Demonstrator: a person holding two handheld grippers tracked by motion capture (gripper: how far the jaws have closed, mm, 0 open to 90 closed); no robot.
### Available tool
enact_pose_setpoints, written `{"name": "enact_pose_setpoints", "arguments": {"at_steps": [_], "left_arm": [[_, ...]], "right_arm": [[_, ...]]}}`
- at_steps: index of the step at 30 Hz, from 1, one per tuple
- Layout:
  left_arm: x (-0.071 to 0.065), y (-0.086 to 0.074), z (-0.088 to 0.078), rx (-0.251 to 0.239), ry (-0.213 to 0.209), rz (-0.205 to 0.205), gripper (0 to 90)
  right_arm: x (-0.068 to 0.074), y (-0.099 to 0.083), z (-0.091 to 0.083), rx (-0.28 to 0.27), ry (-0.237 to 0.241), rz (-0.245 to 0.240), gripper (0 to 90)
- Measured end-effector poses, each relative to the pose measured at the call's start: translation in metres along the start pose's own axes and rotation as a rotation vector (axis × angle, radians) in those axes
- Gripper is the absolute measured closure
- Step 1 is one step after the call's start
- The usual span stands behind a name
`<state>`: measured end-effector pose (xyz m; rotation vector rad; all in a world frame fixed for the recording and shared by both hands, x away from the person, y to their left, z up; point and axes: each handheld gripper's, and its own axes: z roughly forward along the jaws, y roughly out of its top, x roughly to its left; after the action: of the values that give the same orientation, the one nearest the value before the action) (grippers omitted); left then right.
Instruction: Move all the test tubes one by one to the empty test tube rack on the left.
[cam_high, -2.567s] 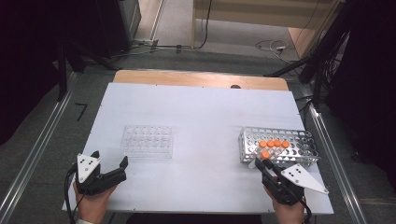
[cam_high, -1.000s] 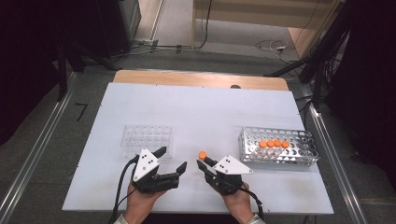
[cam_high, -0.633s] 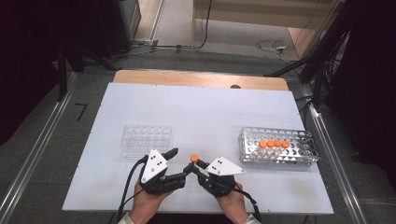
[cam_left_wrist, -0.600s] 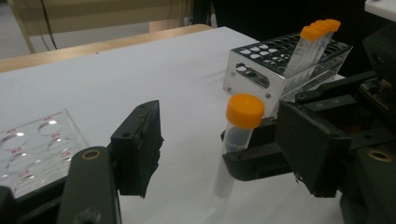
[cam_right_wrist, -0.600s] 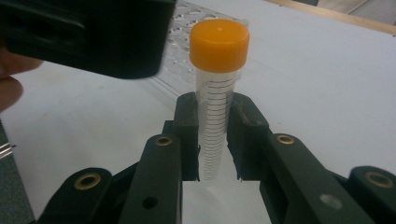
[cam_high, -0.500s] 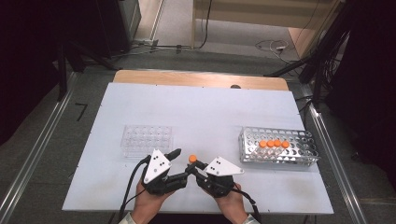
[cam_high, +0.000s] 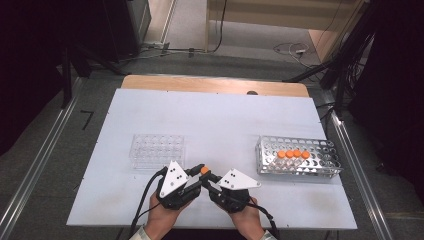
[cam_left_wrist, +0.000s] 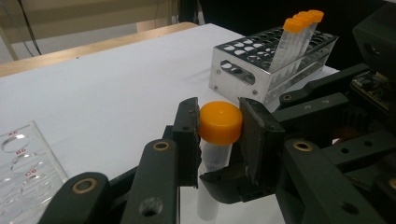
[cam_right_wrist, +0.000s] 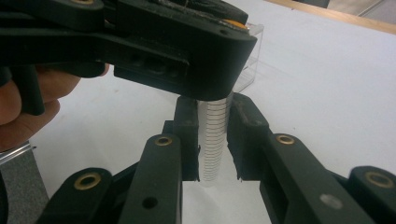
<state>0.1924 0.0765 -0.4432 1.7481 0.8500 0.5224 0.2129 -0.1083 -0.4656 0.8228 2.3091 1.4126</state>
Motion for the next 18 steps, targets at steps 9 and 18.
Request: {"name": "enact_pose_setpoints", "arguments": {"at_steps": [9,18], "left_arm": [[0.001,0.002,-0.003,-0.01,0.011,0.005,70.5],[0.01,0.006,-0.011,-0.031,0.029,-0.018,70.6]], "right_arm": [[-0.002,0.001,-0.002,-0.009,0.026,0.013,51.9],[-0.008,0.001,-0.001,0.025,0.03,0.046,20.8]]}}
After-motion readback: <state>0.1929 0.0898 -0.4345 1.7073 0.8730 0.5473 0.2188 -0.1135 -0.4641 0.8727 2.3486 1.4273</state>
